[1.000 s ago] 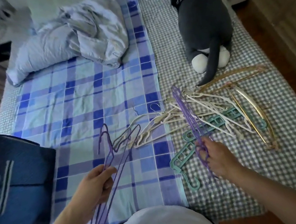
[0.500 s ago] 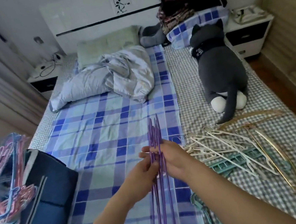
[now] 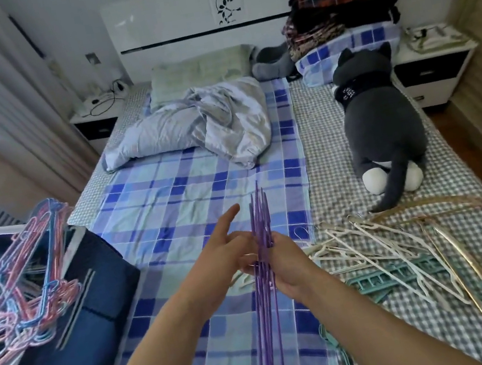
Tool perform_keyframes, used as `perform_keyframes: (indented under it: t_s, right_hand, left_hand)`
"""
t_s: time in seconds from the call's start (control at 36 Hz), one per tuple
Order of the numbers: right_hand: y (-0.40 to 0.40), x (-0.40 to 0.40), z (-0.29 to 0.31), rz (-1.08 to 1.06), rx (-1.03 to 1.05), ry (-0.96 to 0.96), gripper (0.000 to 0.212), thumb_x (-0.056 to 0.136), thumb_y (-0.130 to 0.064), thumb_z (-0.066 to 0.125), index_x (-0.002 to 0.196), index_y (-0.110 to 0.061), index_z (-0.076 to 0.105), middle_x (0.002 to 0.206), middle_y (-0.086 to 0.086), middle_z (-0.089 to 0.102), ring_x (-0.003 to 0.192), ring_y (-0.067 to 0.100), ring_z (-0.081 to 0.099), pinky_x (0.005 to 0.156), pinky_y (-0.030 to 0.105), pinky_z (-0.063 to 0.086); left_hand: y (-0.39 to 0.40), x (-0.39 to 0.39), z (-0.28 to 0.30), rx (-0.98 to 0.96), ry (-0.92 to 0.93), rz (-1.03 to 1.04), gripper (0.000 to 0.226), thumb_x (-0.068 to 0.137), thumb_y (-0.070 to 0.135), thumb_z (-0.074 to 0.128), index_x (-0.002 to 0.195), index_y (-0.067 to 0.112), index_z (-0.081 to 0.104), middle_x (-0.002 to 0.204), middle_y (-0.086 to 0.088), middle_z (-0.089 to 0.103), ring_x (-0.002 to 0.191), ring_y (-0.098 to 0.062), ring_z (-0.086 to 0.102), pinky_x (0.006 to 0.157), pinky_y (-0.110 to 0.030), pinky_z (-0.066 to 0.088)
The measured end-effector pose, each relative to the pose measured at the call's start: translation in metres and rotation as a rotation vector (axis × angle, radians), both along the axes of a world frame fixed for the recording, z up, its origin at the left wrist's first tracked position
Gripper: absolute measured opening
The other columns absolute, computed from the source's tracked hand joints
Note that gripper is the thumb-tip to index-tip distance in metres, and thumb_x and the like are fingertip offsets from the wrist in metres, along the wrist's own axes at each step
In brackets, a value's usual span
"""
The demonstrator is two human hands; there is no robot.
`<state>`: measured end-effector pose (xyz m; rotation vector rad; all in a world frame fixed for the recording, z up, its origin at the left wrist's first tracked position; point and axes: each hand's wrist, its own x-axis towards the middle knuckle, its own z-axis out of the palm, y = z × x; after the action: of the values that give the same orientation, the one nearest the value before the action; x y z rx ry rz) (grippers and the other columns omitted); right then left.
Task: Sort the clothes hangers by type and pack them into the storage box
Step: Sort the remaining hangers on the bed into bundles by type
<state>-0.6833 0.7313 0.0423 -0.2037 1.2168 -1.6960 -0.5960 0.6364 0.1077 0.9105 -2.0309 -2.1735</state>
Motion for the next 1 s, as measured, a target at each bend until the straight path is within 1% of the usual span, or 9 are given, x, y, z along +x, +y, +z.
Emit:
perform_keyframes:
  t_s: [0.14,0.28,0.36,0.5,0.64,0.75,0.81,0.89,1.0]
  right_hand:
    - [-0.003,0.003,-0.003,-0.074,0.074,-0.004,0.041,0.077,-0.013,0.061,0.115,0.002,0.065,0.107,0.021,0.072,0.090,0.032,0.069,0.087,0.046,0.059]
    - [-0.006,0.005,-0.003,-0.112,0.097,0.025,0.048,0.078,-0.019,0.057,0.121,0.001,0.063,0.115,0.024,0.069,0.105,0.041,0.067,0.086,0.045,0.059]
    - [-0.005,0.002,-0.004,-0.081,0.080,0.075,0.041,0.078,-0.015,0.060,0.116,-0.006,0.069,0.109,0.017,0.074,0.106,0.038,0.068,0.090,0.048,0.058]
    - [-0.005,0.000,-0.001,-0.096,0.128,0.104,0.035,0.087,-0.015,0.056,0.120,-0.010,0.067,0.107,0.014,0.074,0.102,0.036,0.070,0.076,0.034,0.059]
    - [-0.006,0.002,-0.002,-0.080,0.169,0.172,0.031,0.097,-0.016,0.048,0.120,-0.018,0.068,0.107,0.011,0.075,0.097,0.030,0.071,0.071,0.028,0.057]
    - [-0.006,0.005,-0.002,-0.041,0.223,0.241,0.025,0.105,-0.019,0.048,0.123,-0.017,0.066,0.107,0.005,0.075,0.087,0.015,0.075,0.066,0.021,0.057]
    - [-0.006,0.007,-0.004,-0.027,0.232,0.254,0.024,0.105,-0.019,0.049,0.123,-0.018,0.065,0.107,0.003,0.075,0.087,0.013,0.075,0.073,0.029,0.062]
    - [-0.005,0.010,-0.003,-0.039,0.233,0.254,0.023,0.105,-0.017,0.049,0.123,-0.018,0.063,0.108,0.004,0.074,0.088,0.016,0.075,0.083,0.045,0.061]
    - [-0.005,0.013,-0.004,-0.069,0.262,0.256,0.021,0.104,-0.017,0.050,0.122,-0.016,0.060,0.108,0.004,0.073,0.085,0.019,0.076,0.083,0.045,0.061]
  left_hand:
    - [0.003,-0.003,0.002,-0.150,-0.012,-0.093,0.086,0.091,0.012,0.069,0.155,0.044,0.022,0.096,-0.008,0.070,0.078,-0.012,0.064,0.085,-0.035,0.051]
    - [-0.001,-0.009,-0.001,-0.227,-0.039,-0.049,0.073,0.087,0.016,0.077,0.147,0.040,0.044,0.100,0.006,0.071,0.088,-0.020,0.072,0.081,-0.042,0.061]
    - [0.000,-0.007,-0.001,-0.227,-0.020,-0.047,0.066,0.091,0.014,0.071,0.145,0.042,0.046,0.114,0.005,0.071,0.092,-0.016,0.073,0.074,-0.029,0.060]
    - [0.005,-0.007,0.001,-0.284,-0.031,-0.043,0.066,0.093,0.015,0.066,0.146,0.046,0.042,0.115,0.010,0.070,0.095,-0.009,0.071,0.072,-0.019,0.053]
    - [0.010,-0.010,0.002,-0.384,-0.045,-0.009,0.073,0.084,0.033,0.063,0.148,0.049,0.035,0.108,0.014,0.065,0.085,-0.013,0.071,0.083,-0.046,0.059]
    - [0.007,-0.012,-0.002,-0.355,-0.031,0.075,0.068,0.093,0.020,0.062,0.151,0.043,0.034,0.101,0.004,0.068,0.090,-0.031,0.070,0.078,-0.057,0.058]
    - [0.007,-0.013,-0.002,-0.351,-0.038,0.099,0.065,0.096,0.017,0.059,0.151,0.041,0.035,0.102,0.000,0.069,0.090,-0.031,0.069,0.072,-0.048,0.062]
    - [0.009,-0.011,0.003,-0.413,-0.038,0.098,0.055,0.099,0.016,0.055,0.149,0.034,0.042,0.107,-0.002,0.067,0.082,-0.011,0.067,0.053,-0.010,0.051]
    - [0.011,-0.006,0.006,-0.409,-0.010,0.107,0.053,0.100,0.016,0.055,0.150,0.030,0.042,0.110,-0.008,0.066,0.086,-0.007,0.065,0.054,-0.003,0.045]
